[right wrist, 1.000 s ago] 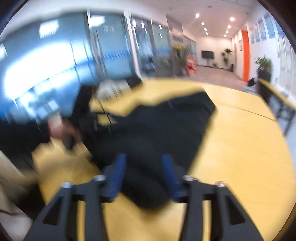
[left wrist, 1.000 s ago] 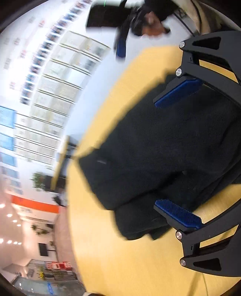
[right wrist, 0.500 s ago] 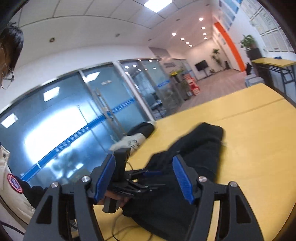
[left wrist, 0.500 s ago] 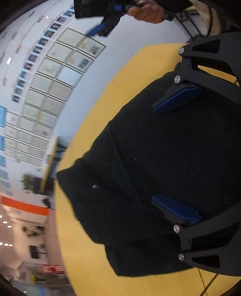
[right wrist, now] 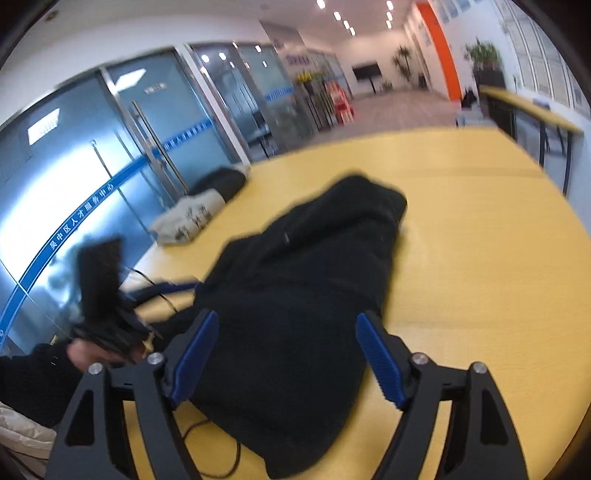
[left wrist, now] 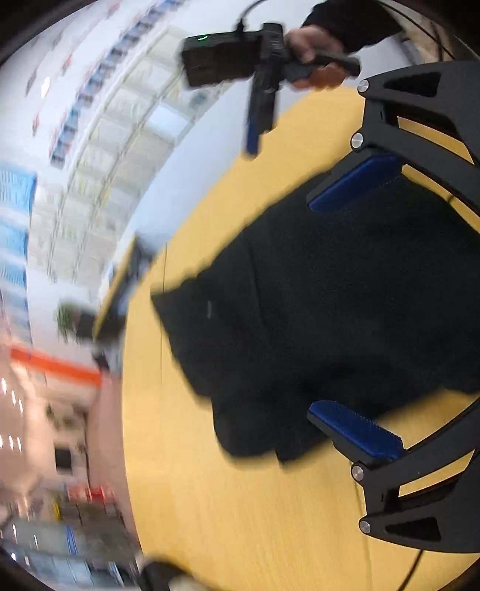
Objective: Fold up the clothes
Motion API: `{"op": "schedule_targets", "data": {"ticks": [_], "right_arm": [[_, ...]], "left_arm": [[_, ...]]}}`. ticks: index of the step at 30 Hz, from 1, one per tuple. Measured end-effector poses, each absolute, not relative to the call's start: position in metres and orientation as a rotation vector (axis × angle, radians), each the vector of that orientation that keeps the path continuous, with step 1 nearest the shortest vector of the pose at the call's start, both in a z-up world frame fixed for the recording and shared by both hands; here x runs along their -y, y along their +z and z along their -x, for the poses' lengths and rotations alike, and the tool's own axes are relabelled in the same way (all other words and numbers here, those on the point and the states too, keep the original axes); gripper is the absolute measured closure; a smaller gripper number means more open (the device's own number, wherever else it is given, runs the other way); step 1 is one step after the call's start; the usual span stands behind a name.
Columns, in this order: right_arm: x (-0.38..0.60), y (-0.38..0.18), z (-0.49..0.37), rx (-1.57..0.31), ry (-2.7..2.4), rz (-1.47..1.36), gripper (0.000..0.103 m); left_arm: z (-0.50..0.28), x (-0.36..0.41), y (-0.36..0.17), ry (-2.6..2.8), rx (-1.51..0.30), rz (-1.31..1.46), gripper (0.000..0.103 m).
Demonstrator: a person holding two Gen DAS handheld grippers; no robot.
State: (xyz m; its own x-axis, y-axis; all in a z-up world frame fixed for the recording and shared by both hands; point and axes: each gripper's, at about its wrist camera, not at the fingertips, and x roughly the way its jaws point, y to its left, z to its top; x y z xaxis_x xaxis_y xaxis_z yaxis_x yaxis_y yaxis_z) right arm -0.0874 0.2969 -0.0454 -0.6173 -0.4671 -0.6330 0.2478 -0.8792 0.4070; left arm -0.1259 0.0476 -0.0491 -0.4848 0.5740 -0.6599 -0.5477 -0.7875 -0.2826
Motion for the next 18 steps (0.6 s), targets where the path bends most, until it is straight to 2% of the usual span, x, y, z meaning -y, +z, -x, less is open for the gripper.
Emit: {"op": "schedule_targets", "data": {"ticks": [3,7,11,18], "right_arm": [[-0.322,-0.077,0.091,0.468,-2.447,-1.275,0.019],[-0.350,-0.119,0.098,0.564,-2.386,-1.538,0.019],[-0.339,-0.135,0.105,0.521,-2.344,-1.610,0.019],[-0.342,-0.133,0.107,0.570,-2.306,-1.585,0.019]], "left_arm": [[0.146,-0.015,-0.063,2.370,0.130,1.260,0.000],[0.164,0.012,-0.103,2.325,0.360,1.526,0.000],[0.163,0.019,-0.110,2.222,0.460,1.532,0.000],[0.163,0.031,-0.123,2.037,0.622,1.530,0.000]]}}
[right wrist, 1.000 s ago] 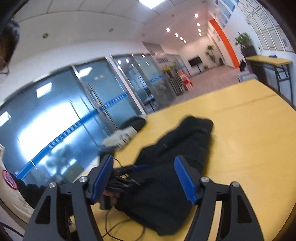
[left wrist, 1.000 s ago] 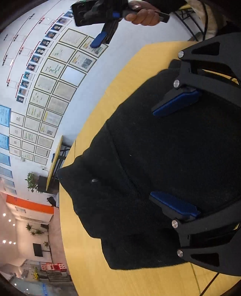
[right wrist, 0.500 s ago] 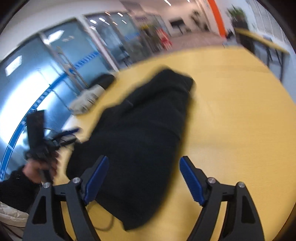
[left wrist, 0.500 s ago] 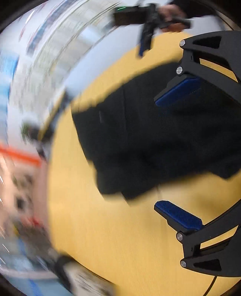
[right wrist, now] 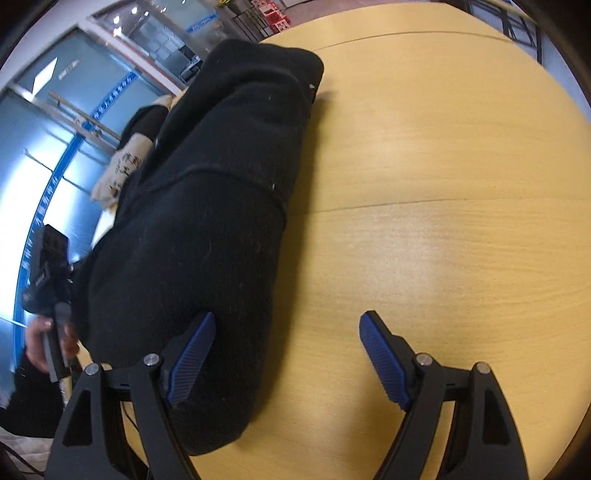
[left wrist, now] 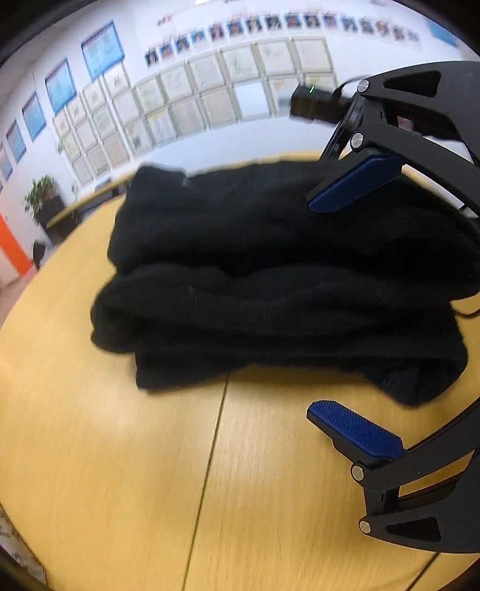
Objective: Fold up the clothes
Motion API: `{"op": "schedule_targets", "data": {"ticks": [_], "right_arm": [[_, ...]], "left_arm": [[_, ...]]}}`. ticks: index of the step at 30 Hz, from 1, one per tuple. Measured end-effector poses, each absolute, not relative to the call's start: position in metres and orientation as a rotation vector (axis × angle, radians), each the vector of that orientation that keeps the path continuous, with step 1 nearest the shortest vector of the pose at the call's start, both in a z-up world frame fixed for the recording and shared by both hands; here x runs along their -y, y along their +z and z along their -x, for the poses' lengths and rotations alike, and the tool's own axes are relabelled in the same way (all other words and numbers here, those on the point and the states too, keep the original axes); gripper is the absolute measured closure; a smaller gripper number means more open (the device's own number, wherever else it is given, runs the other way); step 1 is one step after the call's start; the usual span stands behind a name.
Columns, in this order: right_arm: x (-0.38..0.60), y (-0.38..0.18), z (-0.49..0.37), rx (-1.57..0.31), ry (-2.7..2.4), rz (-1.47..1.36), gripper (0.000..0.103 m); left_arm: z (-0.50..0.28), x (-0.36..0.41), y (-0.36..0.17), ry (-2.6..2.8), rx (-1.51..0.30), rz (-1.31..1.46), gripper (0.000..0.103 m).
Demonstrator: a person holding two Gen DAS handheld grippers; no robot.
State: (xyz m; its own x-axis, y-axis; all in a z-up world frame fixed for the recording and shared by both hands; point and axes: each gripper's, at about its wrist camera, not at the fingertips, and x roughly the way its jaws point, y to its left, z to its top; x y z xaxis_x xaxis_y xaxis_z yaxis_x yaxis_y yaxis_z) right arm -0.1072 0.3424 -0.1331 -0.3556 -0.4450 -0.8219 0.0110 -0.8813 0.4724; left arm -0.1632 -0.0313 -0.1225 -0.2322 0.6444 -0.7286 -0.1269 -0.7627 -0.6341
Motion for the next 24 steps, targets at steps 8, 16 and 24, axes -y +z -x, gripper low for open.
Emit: {"op": "schedule_targets", "data": {"ticks": [8,16,24], "right_arm": [[-0.346,-0.130,0.102,0.671,-2.160,-1.522,0.010],[-0.329,-0.151,0.118,0.737,-1.999,-1.552,0.001],[-0.328,-0.165,0.123,0.842,-1.905,-1.544,0.001]], "left_arm": [[0.170,0.038,-0.134,1.941,0.605,1.588,0.000],[0.186,0.031,-0.166,1.702,0.754,1.618,0.000],[0.183,0.046,-0.169,1.476,0.932,1.469,0.000]]}}
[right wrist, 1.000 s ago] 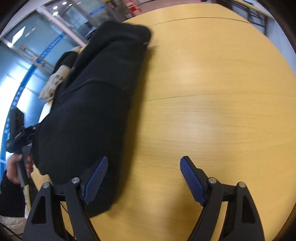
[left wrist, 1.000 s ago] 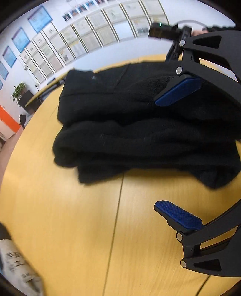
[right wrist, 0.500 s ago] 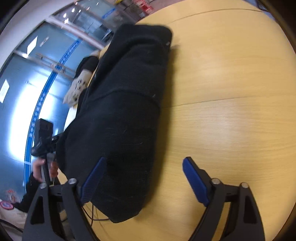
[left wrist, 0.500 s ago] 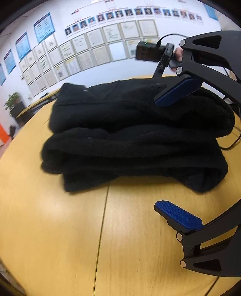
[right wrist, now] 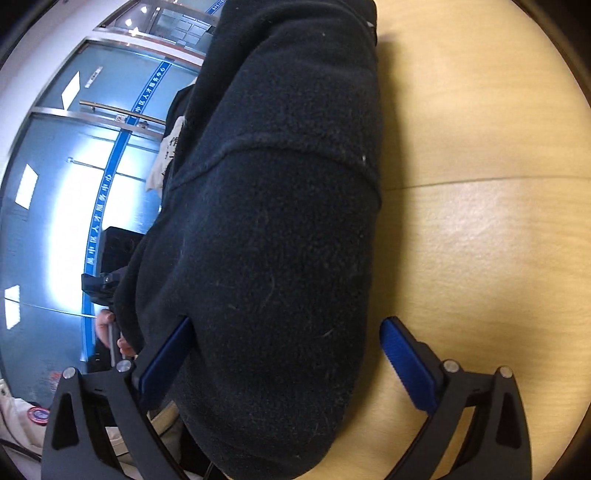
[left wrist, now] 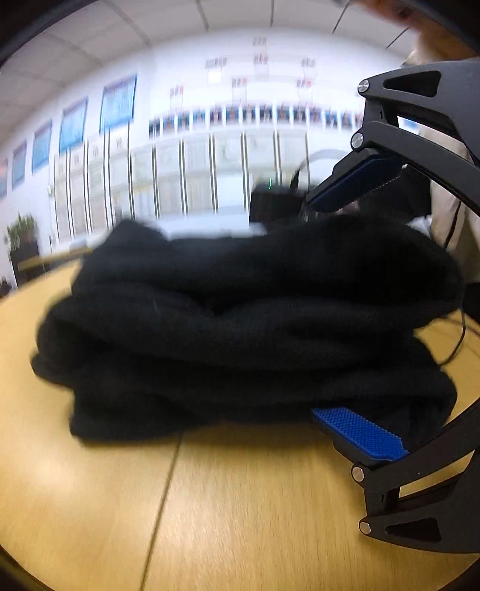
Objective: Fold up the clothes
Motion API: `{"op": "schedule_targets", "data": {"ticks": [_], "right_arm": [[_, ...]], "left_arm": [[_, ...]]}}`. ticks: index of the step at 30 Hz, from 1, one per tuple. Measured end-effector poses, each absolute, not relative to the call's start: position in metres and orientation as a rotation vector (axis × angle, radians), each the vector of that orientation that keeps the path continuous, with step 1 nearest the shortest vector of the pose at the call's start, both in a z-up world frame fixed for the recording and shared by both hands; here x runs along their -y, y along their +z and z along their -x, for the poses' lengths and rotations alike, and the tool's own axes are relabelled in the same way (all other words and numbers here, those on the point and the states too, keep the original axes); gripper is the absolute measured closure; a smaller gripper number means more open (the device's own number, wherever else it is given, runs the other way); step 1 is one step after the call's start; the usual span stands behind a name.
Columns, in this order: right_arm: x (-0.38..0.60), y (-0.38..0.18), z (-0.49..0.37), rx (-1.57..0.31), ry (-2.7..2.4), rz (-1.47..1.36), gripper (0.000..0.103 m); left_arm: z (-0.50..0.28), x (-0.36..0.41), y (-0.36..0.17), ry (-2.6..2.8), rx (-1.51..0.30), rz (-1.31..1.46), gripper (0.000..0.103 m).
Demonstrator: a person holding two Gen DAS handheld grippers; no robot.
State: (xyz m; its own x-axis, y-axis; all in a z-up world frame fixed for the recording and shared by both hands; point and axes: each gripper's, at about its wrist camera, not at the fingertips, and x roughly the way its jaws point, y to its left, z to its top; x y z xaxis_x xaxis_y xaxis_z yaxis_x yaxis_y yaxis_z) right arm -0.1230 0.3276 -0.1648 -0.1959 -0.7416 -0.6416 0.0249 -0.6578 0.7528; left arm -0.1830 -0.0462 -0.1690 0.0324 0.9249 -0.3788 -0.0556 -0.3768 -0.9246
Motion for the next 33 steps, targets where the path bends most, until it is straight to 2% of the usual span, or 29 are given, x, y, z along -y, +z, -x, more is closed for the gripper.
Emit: {"op": "schedule_targets", "data": {"ticks": [8,12,20,24,26,27,28,30,33], "right_arm": [[-0.325,-0.168,0.118,0.855,-1.882,-1.548,0.001],[-0.322,-0.165,0.114,0.843,-1.879,-1.548,0.001],[-0.293,-0.153,0.107,0.690,-1.927,-1.552,0.001],[-0.290,-0.147,0.100,0.639,-1.971,-1.577,0.012],[-0.286,-0.141,0.095,0.605,-2.009,-1.573,0.023],[-0.283,-0.136,0.092,0.578,-2.032,-1.567,0.025],[-0.280,-0.131,0.089,0.550,-2.056,-1.561,0.030],[-0.274,-0.122,0.083,0.507,-2.099,-1.550,0.034],[-0.258,-0.109,0.077,0.452,-2.146,-1.542,0.039]], "left_arm": [[0.174,0.027,-0.172,1.445,0.844,1.433,0.000],[0.167,0.019,-0.164,1.487,0.713,1.458,0.000],[0.173,0.025,-0.171,1.447,0.773,1.513,0.000],[0.171,0.027,-0.170,1.448,0.780,1.510,0.001],[0.168,0.028,-0.167,1.461,0.754,1.510,0.007],[0.166,0.029,-0.165,1.468,0.739,1.514,0.021],[0.165,0.033,-0.163,1.470,0.740,1.512,0.040],[0.162,0.039,-0.158,1.481,0.742,1.491,0.048],[0.157,0.046,-0.146,1.505,0.754,1.438,0.049]]}}
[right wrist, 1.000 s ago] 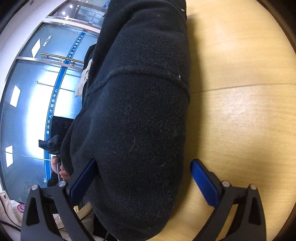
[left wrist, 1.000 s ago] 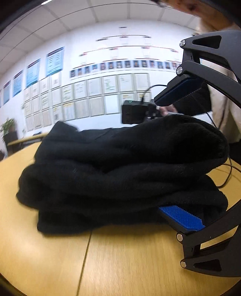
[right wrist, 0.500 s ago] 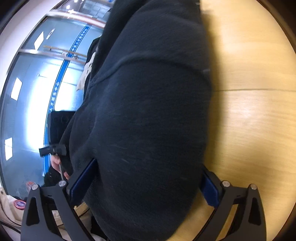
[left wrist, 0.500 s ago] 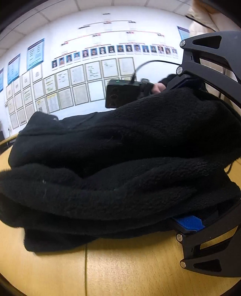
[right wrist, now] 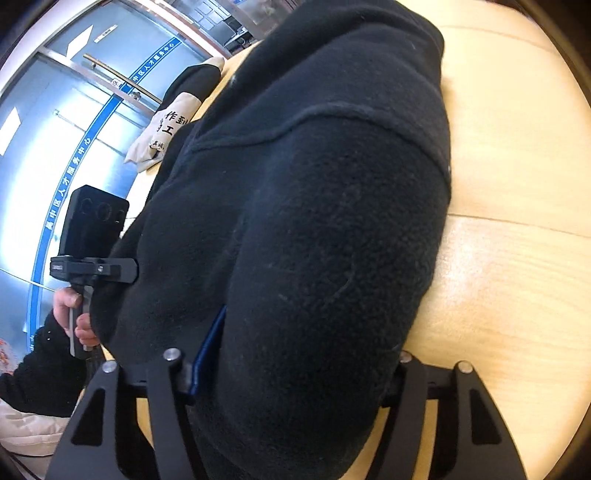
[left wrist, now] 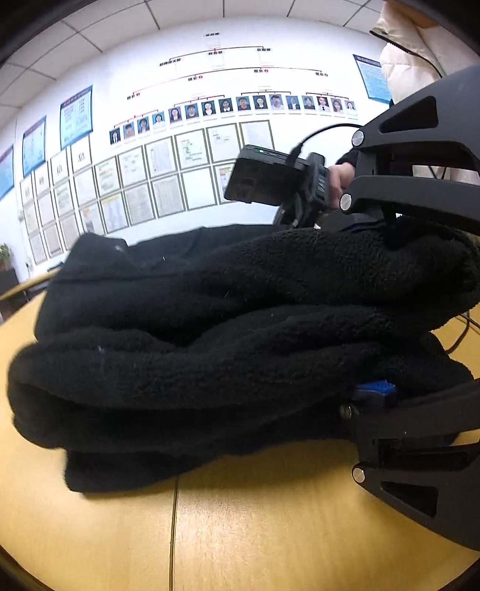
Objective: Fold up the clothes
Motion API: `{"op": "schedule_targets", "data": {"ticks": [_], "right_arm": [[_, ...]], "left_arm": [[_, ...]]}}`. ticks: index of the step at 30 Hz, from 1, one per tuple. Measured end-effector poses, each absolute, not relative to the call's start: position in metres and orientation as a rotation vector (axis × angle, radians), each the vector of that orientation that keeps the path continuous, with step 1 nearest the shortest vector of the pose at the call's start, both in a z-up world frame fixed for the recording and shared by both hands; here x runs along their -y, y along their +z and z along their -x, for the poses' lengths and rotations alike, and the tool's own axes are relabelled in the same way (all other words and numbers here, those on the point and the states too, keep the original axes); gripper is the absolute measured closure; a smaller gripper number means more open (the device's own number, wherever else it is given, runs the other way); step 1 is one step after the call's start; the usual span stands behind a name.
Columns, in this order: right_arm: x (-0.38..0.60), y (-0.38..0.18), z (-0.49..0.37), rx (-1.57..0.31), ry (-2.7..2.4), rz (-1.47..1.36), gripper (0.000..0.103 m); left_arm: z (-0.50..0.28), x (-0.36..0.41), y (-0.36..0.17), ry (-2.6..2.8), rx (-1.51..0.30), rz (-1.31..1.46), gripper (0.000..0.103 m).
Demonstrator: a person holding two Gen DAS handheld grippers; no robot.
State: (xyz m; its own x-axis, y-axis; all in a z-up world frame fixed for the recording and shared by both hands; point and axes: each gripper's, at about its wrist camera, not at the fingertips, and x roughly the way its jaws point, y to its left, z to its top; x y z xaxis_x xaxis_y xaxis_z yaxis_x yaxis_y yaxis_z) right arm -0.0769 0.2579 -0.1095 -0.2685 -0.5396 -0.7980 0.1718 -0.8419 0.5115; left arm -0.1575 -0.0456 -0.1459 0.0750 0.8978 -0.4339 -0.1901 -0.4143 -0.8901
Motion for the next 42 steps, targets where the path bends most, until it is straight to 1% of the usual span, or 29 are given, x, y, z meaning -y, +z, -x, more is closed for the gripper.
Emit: {"op": "schedule_targets", "data": {"ticks": [4,5,8,13,21,23,25,27,28,30,32,33,34,35,36,39,41,42], "right_arm": [[-0.238,-0.103,0.047,0.376,-2.197,-1.524,0.047],[-0.230,-0.097,0.042,0.358,-2.211,-1.507,0.050],[-0.201,-0.075,0.029,0.316,-2.259,-1.442,0.054],[-0.141,-0.009,0.022,0.270,-2.351,-1.202,0.056],[-0.013,0.110,0.042,0.184,-2.344,-0.760,0.056],[0.018,0.123,0.051,0.187,-2.313,-0.706,0.056],[0.047,0.128,0.062,0.196,-2.280,-0.676,0.056],[0.081,0.114,0.076,0.223,-2.236,-0.710,0.056],[0.099,0.102,0.084,0.230,-2.216,-0.739,0.056],[0.134,0.058,0.100,0.244,-2.180,-0.869,0.056],[0.170,0.006,0.115,0.261,-2.134,-1.033,0.056],[0.186,-0.026,0.116,0.260,-2.103,-1.147,0.056],[0.200,-0.058,0.116,0.254,-2.068,-1.265,0.056],[0.211,-0.087,0.108,0.246,-2.054,-1.353,0.055],[0.213,-0.097,0.097,0.249,-2.081,-1.339,0.055],[0.204,-0.096,0.091,0.304,-2.088,-1.316,0.054],[0.202,-0.097,0.095,0.325,-2.077,-1.325,0.054],[0.201,-0.097,0.094,0.323,-2.073,-1.323,0.054]], "left_arm": [[0.142,0.066,-0.124,1.525,0.764,1.354,0.049],[0.136,0.068,-0.116,1.530,0.760,1.331,0.049],[0.123,0.093,-0.088,1.578,0.763,1.267,0.049],[0.111,0.173,-0.014,1.732,0.771,1.104,0.048],[0.096,0.315,0.139,2.042,0.624,0.830,0.047],[0.096,0.349,0.158,2.111,0.615,0.824,0.047],[0.102,0.383,0.138,2.176,0.619,0.895,0.046],[0.108,0.417,0.118,2.240,0.623,0.969,0.045],[0.111,0.433,0.107,2.272,0.624,1.007,0.045],[0.118,0.467,0.086,2.334,0.626,1.083,0.046],[0.130,0.503,0.020,2.349,0.643,1.282,0.047],[0.133,0.516,-0.021,2.341,0.662,1.437,0.052],[0.132,0.521,-0.053,2.313,0.675,1.566,0.053],[0.123,0.522,-0.063,2.321,0.669,1.538,0.052],[0.114,0.523,-0.072,2.332,0.662,1.500,0.052],[0.111,0.529,-0.069,2.333,0.668,1.464,0.052],[0.105,0.498,-0.060,2.333,0.665,1.468,0.052],[0.111,0.499,-0.057,2.336,0.655,1.470,0.051]]}}
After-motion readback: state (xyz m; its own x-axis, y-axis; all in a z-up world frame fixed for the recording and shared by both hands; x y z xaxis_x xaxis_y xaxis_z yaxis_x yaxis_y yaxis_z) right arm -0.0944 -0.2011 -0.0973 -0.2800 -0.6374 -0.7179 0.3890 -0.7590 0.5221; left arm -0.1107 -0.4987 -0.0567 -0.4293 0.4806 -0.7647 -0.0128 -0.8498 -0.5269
